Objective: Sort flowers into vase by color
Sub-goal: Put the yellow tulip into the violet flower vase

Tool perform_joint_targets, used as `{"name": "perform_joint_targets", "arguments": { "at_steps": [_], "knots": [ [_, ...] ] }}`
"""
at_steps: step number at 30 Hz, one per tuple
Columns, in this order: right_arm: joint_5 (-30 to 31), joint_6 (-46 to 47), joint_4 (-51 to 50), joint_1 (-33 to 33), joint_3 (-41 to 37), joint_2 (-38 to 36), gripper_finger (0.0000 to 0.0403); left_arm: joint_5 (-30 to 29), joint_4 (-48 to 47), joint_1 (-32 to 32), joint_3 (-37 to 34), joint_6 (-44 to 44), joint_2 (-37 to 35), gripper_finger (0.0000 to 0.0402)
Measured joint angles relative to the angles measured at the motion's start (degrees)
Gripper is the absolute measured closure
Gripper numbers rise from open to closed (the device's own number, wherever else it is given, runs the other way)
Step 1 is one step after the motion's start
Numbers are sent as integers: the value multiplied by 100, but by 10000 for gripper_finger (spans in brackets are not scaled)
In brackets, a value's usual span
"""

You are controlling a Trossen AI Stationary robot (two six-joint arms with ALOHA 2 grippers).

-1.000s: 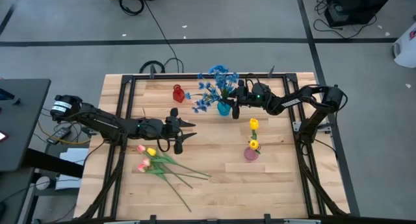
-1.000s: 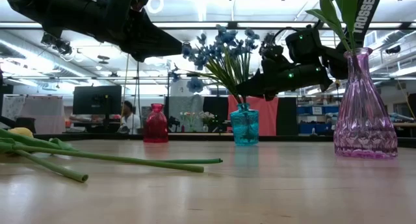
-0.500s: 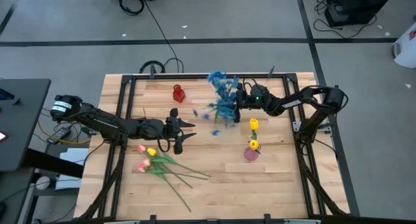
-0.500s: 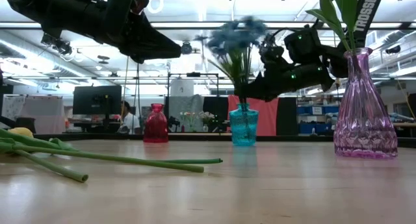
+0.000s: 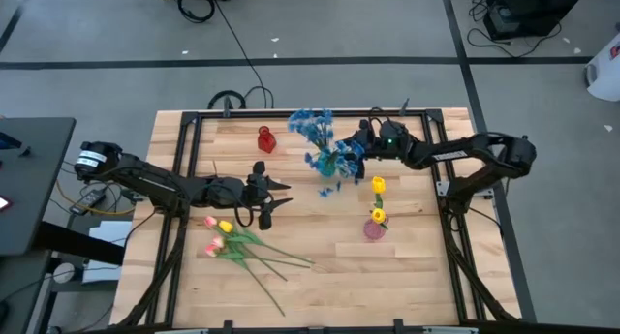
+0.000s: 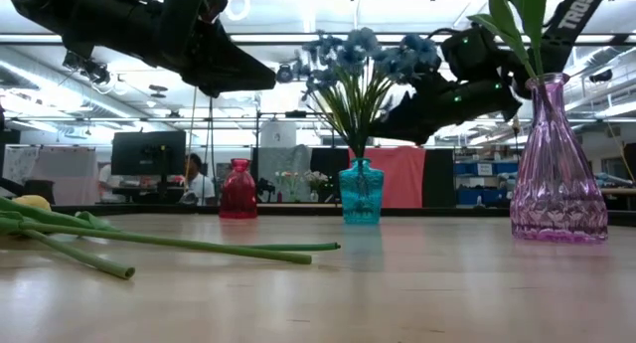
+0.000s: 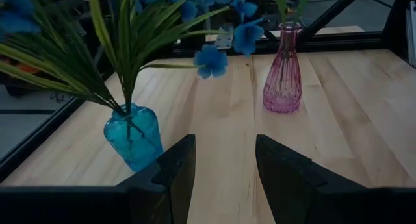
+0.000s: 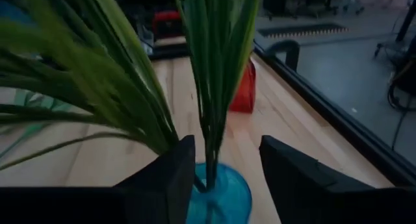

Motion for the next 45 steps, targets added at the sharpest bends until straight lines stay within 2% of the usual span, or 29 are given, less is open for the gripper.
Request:
{"name": "perform_joint_targets", "arguments": {
  "at_steps": [4, 7, 9, 12, 15, 20, 27, 41, 45],
  "knots": [
    [56, -34, -992, -175, 0, -544, 213, -7, -150, -42, 0, -3, -221, 234],
    [89, -38, -1683, -341, 4, -987, 214, 139, -763, -115, 2, -121, -471, 234],
    [90, -42, -2174, -447, 4, -1264, 214, 675, -1402, -138, 2, -333, -583, 234],
    [132, -29, -2880, -579, 4, -1642, 213, 1825, -2127, -218, 2, -841, -561, 234],
    [348, 90, -3422, -632, 4, -1933, 214, 2340, -2617, -460, 2, -1273, -403, 234],
    [585, 222, -3671, -548, 6, -2174, 215, 2236, -3156, -1061, 0, -1266, -84, 234],
    [584, 299, -3588, -358, 7, -2194, 215, 1236, -3253, -1429, 2, -998, 235, 234],
    [584, 441, -3549, -193, 7, -2194, 215, 1318, -3449, -1432, 31, -1010, 1051, 234],
    [582, 516, -3549, -193, 7, -2194, 215, 1266, -3458, -1432, 30, -1012, 1074, 256]
  ]
}}
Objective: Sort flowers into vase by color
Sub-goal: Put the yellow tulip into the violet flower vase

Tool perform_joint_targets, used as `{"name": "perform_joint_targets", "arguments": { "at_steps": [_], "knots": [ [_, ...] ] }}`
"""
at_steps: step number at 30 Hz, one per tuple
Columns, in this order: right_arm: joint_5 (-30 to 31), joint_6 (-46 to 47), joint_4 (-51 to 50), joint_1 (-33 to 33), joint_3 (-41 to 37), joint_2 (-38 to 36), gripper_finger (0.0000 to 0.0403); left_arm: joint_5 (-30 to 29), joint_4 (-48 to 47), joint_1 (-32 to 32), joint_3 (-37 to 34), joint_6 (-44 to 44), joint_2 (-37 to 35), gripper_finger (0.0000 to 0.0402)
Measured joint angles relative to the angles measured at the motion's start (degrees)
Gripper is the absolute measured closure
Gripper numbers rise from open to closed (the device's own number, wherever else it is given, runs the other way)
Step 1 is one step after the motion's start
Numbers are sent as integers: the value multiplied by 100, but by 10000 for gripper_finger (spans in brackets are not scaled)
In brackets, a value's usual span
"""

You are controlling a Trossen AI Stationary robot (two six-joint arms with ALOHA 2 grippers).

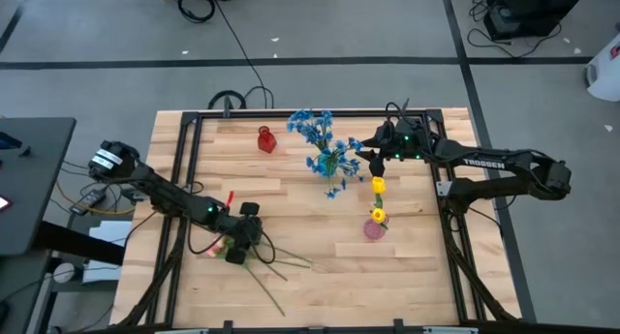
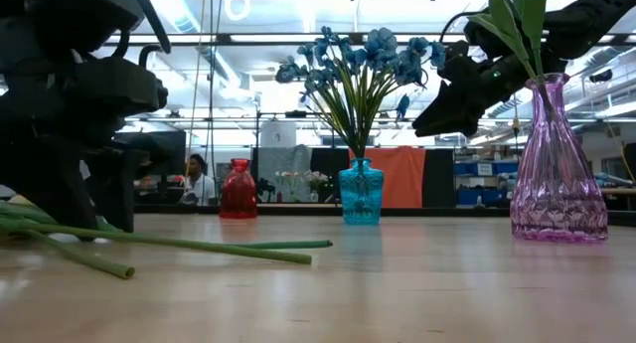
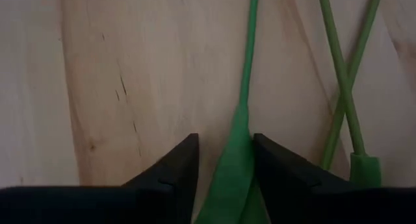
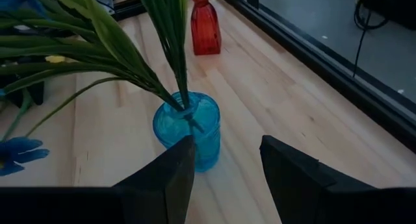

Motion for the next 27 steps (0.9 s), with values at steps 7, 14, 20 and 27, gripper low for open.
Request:
{"name": "perform_joint_targets", "arguments": {
  "at_steps": [7, 14, 20, 27],
  "knots": [
    [-2, 397, -4, 0, 0, 0, 215, -127, -36, 4, -4, -152, -32, 376],
    [17, 946, -1269, -28, 470, -179, 215, -153, -1184, 4, 570, -23, -610, 376],
    [569, 1013, -2864, 42, 1287, -345, 215, -703, -2260, 11, 1676, 447, -1022, 383],
    [1184, 1105, -3458, 37, 2041, -661, 215, -1497, -2772, 15, 2867, 1273, -1154, 381]
  ]
}}
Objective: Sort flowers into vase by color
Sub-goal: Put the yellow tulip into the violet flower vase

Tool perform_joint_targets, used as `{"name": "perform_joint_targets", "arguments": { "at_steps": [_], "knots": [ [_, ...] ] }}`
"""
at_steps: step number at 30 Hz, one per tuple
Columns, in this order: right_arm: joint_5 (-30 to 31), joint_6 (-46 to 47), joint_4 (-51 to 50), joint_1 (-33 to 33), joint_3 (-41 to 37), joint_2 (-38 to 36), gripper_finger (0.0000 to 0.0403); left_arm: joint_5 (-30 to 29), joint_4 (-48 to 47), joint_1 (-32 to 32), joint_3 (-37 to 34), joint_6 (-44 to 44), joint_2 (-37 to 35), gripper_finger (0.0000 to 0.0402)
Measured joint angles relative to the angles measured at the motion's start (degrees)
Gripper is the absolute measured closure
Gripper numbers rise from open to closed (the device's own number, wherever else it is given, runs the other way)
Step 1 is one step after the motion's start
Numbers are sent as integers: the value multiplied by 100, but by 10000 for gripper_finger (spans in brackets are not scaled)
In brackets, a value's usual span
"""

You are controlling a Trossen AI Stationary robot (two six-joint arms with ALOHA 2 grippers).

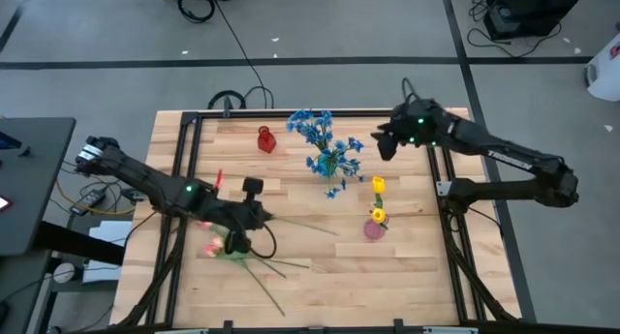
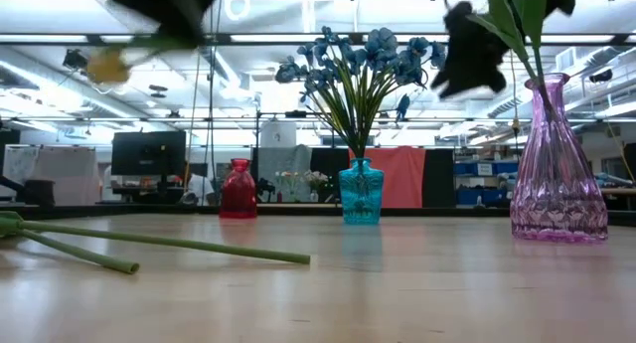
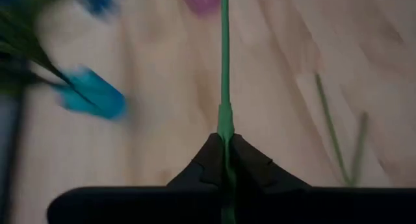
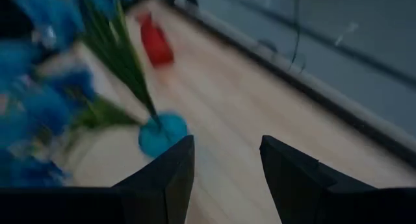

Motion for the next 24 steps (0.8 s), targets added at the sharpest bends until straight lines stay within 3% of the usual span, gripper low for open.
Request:
{"name": "perform_joint_targets", "arguments": {
  "at_steps": [3, 6, 11, 13, 16, 19, 24],
  "knots": [
    [620, -152, 78, 4, 316, -207, 215, -594, -40, 195, 468, 377, -6, 381],
    [990, -572, 550, -4, 518, -380, 215, -659, -365, 708, 963, 704, -4, 382],
    [-563, -962, 1213, 22, 960, -224, 215, -448, -817, 1707, 1906, 1105, 0, 383],
    [-825, -1111, 1138, 100, 1249, -13, 215, -277, -876, 2112, 2268, 1127, 48, 383],
    [-890, -1478, 953, 303, 1659, 385, 215, -57, -912, 2621, 2643, 1108, 168, 384],
    [-560, -1931, 817, 533, 1973, 682, 215, 33, -914, 3004, 2909, 961, 307, 384],
    [-434, -2728, 936, 807, 2119, 868, 215, 181, -993, 3472, 3265, 765, 500, 384]
  ]
}}
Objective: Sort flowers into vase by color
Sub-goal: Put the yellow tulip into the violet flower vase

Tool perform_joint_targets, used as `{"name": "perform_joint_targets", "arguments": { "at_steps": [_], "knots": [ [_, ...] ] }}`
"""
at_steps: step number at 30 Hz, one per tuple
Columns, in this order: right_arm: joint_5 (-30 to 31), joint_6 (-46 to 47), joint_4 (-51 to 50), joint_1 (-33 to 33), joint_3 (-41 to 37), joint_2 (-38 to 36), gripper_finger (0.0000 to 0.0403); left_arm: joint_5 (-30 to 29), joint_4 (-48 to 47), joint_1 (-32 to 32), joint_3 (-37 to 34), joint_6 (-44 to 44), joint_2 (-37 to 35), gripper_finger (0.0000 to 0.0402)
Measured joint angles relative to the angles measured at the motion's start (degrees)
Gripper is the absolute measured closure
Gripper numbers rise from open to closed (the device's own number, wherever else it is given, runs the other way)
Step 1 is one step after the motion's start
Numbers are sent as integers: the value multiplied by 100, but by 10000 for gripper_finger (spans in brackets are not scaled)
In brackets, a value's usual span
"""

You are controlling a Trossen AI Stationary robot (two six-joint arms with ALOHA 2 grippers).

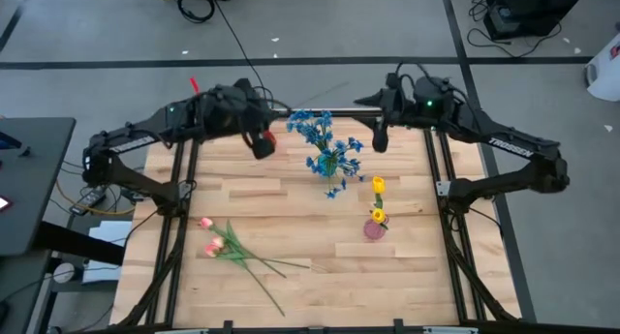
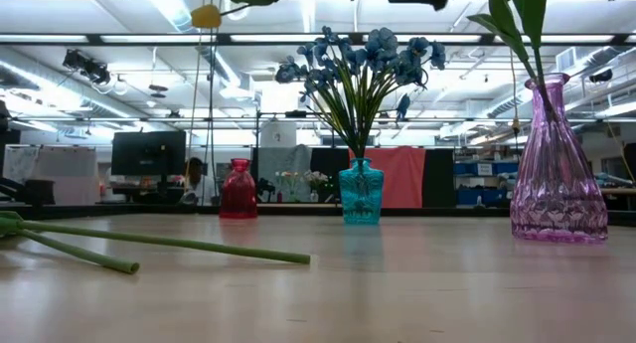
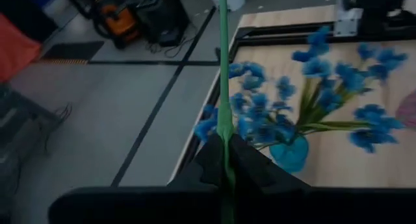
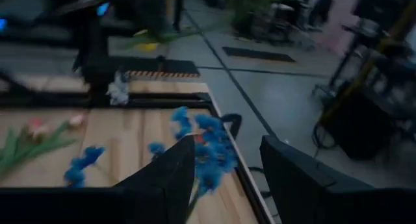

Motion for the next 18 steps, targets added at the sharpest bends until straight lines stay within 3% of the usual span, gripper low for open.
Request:
{"name": "perform_joint_targets", "arguments": {
  "at_steps": [4, 14, 18],
  "knots": [
    [215, -982, 115, 383, -2, 38, 215, 311, -21, 218, 205, -437, 222, 384],
    [2536, -4741, 1441, 1443, -2, 547, 215, 1716, 545, 644, 707, -1858, 626, 378],
    [3095, -5908, 2259, 1636, -6, 912, 215, 2121, 825, 799, 725, -2355, 649, 377]
  ]
}}
